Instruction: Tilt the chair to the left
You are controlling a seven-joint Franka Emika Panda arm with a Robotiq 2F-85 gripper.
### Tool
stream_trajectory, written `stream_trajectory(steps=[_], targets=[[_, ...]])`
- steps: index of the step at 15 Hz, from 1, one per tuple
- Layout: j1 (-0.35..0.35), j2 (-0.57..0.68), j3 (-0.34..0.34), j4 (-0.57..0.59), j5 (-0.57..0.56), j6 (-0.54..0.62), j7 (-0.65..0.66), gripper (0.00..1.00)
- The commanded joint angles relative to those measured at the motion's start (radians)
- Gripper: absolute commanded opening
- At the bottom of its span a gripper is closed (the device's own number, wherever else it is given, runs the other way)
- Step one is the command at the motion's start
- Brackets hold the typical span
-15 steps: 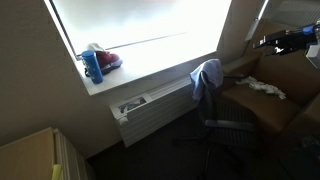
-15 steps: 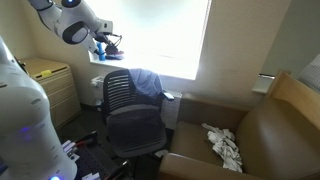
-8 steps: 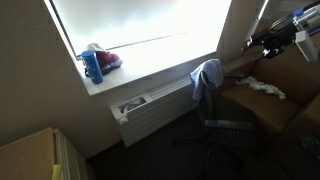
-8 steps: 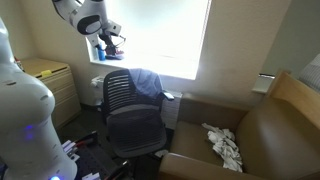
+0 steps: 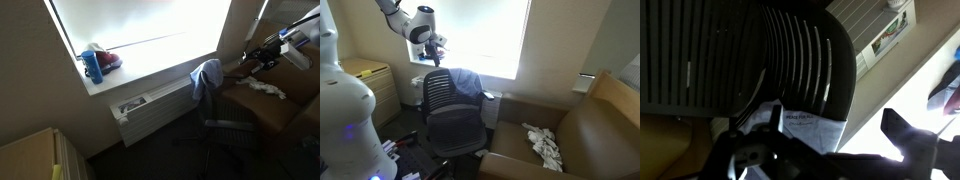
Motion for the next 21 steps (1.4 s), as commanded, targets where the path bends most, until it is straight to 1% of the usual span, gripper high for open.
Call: stream_trajectory(steps=[1, 2, 3, 5, 6, 9, 10, 11, 12, 13, 14, 15, 16, 17, 19, 21], targets=[[0.033, 0.08, -0.036, 0.05, -0.242, -0.066, 0.179, 1.0], [0.062, 0.102, -0.06, 0.063, -0.327, -0.077, 0.231, 1.0], [0.067, 0.142, -0.053, 0.107, -0.416, -0.104, 0.29, 1.0], [0.123, 0.215, -0.092, 0.183, -0.589, -0.133, 0.409, 1.0], [0.153, 0.257, -0.108, 0.23, -0.654, -0.124, 0.455, 1.0], [0.227, 0.371, -0.149, 0.369, -0.758, -0.1, 0.534, 1.0], [0.265, 0.409, -0.186, 0.417, -0.809, -0.081, 0.577, 1.0], [0.342, 0.428, -0.267, 0.451, -0.797, -0.063, 0.575, 1.0], [0.293, 0.355, -0.215, 0.356, -0.723, -0.075, 0.519, 1.0], [0.329, 0.384, -0.251, 0.395, -0.734, -0.07, 0.529, 1.0], [0.351, 0.405, -0.272, 0.421, -0.737, -0.069, 0.532, 1.0], [0.361, 0.417, -0.281, 0.435, -0.738, -0.068, 0.533, 1.0], [0.353, 0.399, -0.281, 0.402, -0.735, -0.069, 0.525, 1.0], [0.364, 0.406, -0.304, 0.4, -0.743, -0.062, 0.54, 1.0], [0.404, 0.468, -0.374, 0.442, -0.774, -0.056, 0.58, 1.0], [0.413, 0.528, -0.395, 0.488, -0.755, -0.062, 0.561, 1.0]])
